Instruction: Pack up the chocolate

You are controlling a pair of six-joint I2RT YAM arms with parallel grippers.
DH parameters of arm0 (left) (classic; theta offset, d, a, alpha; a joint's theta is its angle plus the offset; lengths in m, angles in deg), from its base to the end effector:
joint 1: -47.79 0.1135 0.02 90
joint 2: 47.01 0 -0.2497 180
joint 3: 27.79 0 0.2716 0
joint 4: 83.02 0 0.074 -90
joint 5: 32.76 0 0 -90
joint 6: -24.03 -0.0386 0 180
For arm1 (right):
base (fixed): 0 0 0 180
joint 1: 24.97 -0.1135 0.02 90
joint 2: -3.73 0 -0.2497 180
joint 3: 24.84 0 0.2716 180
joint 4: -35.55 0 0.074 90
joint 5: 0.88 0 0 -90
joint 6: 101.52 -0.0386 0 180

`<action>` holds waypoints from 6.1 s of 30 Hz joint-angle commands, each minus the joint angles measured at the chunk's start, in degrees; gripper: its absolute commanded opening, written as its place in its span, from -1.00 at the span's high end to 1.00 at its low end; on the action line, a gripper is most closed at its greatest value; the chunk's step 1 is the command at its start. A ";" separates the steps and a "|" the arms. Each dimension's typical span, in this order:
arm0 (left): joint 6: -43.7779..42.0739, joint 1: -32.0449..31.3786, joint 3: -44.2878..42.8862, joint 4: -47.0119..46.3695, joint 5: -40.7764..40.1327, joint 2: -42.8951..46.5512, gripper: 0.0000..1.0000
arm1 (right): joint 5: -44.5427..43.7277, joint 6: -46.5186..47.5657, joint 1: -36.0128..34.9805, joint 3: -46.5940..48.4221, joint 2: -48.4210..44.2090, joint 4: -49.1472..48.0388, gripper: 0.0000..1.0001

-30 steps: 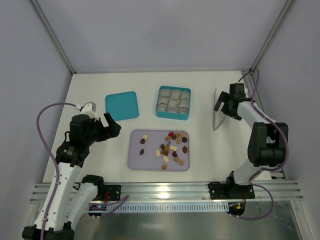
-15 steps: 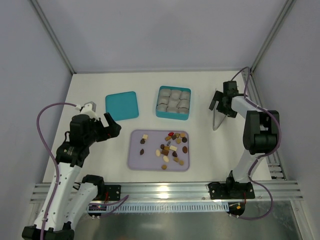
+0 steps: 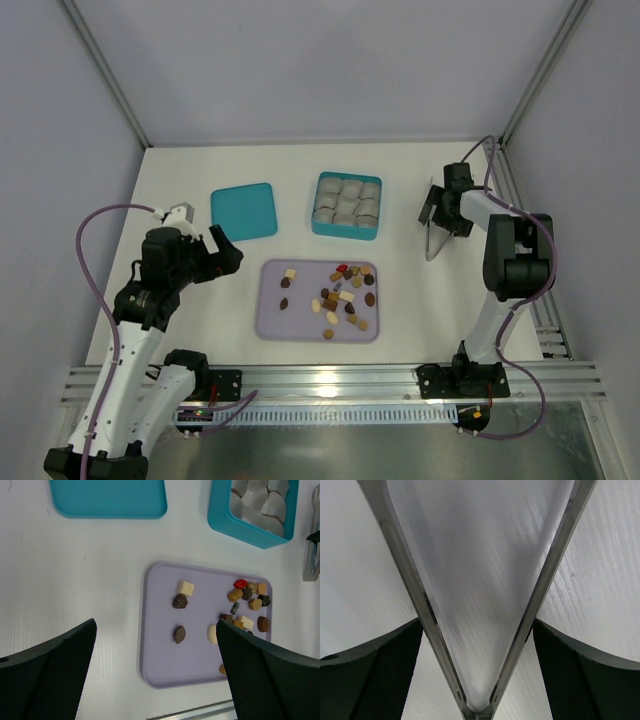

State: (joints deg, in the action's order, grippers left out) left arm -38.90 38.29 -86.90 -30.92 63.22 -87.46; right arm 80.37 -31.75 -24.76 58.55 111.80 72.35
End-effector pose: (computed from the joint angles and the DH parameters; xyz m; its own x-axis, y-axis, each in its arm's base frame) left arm 0.1779 -0.0339 0.3005 -0.5977 -0.3589 -0.7169 -0.0248 0.9021 -0.4309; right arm 0.3978 -0.0073 0.1389 -0.7981 0.3447 -0.4942 0.3754 0.9260 0.0397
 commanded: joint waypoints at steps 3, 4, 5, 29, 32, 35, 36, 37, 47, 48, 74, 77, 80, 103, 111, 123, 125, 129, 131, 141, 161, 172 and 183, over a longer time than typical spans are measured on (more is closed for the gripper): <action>0.53 -0.26 0.20 -1.45 -0.44 -0.33 -0.99 | -1.53 0.54 -0.12 2.49 1.79 -0.04 -0.80; 0.61 -0.26 0.21 -1.54 -0.53 -0.33 -1.00 | -1.44 0.72 -0.12 2.84 2.23 0.40 -0.76; 0.53 -0.26 0.12 -1.54 -0.53 -0.25 -0.99 | -1.35 0.80 -0.12 3.28 2.49 0.84 -0.74; 0.53 -0.26 0.12 -1.36 -0.62 -0.77 -0.99 | 1.54 1.42 -5.30 -0.31 -15.77 4.44 -0.13; 0.44 -0.26 0.12 -1.28 -0.62 -0.86 -0.99 | 1.81 1.77 -6.09 -1.63 -18.94 5.23 -0.13; 0.53 -0.26 0.12 -1.36 -0.70 -0.69 -0.99 | 2.25 1.86 -7.32 -2.95 -23.42 6.64 -0.11; 0.53 -0.26 0.12 -1.28 -0.79 -0.77 -0.99 | 2.42 1.77 -7.59 -3.39 -25.78 7.51 -0.07; 0.53 -0.26 0.12 -1.19 -0.79 -0.77 -0.99 | 2.86 1.95 -7.94 -3.66 -26.85 8.04 -0.06; 0.53 -0.35 0.03 -1.10 -1.32 -0.77 -0.99 | 6.64 0.63 -18.21 -7.08 -41.52 17.17 0.07; 0.53 -0.35 0.03 -1.10 -1.32 -0.86 -0.99 | 6.91 0.11 -20.40 -7.09 -42.67 18.06 0.08; 0.53 -0.35 -0.06 -0.92 -1.41 -1.83 -0.99 | 11.74 -4.21 -53.38 -4.10 -40.23 26.42 0.18; 0.53 -0.43 -0.06 -0.92 -1.58 -1.92 -0.99 | 11.22 -2.98 -53.38 -3.40 -39.25 26.94 0.18; 0.70 -0.70 0.03 -0.84 -1.58 -1.83 -0.99 | 11.21 -2.36 -53.38 -3.74 -39.16 28.26 0.18; 0.70 -1.40 -0.06 -0.66 -2.37 -2.00 -0.99 | 9.81 0.63 -53.56 -7.26 -37.94 29.93 0.19; 0.70 -1.58 -0.06 -0.66 -2.46 -2.00 -0.99 | 10.16 1.24 -53.56 -8.49 -36.88 29.32 0.20; 0.70 -1.84 -0.06 -0.57 -2.46 -2.00 -0.99 | 12.00 1.77 -53.56 -8.49 -35.47 28.70 0.20; 0.70 -1.84 -0.06 -0.66 -2.55 -1.92 -0.99 | 12.09 1.68 -53.91 -8.23 -35.39 28.97 0.20; 0.79 -1.84 -0.06 -0.57 -2.38 -2.09 -0.99 | 11.92 1.77 -53.91 -8.23 -35.04 28.97 0.20; 0.70 -1.84 -0.06 -0.57 -2.37 -2.00 -0.99 | 11.92 1.77 -54.00 -8.40 -34.60 28.79 0.19; 0.70 -2.02 -0.06 -0.57 -2.38 -2.00 -0.99 | 10.16 1.51 -54.08 -7.70 -33.36 27.91 0.28; 0.79 -2.19 -0.06 -0.57 -2.37 -1.92 -0.99 | 9.02 1.42 -54.00 -1.90 -34.68 31.25 0.42; 0.79 -2.37 -0.06 -0.57 -2.37 -1.83 -0.99 | 9.63 1.77 -54.00 -4.44 -33.98 30.46 0.42; 0.79 -2.81 -0.06 -0.48 -2.81 -1.74 -0.99 | 9.02 2.21 -53.91 -5.33 -31.87 28.79 0.31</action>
State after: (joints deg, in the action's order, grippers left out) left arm -37.94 35.78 -86.90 -30.68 61.31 -89.54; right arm 90.10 -30.46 -78.49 52.89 79.91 103.19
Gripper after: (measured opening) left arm 0.996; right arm 0.346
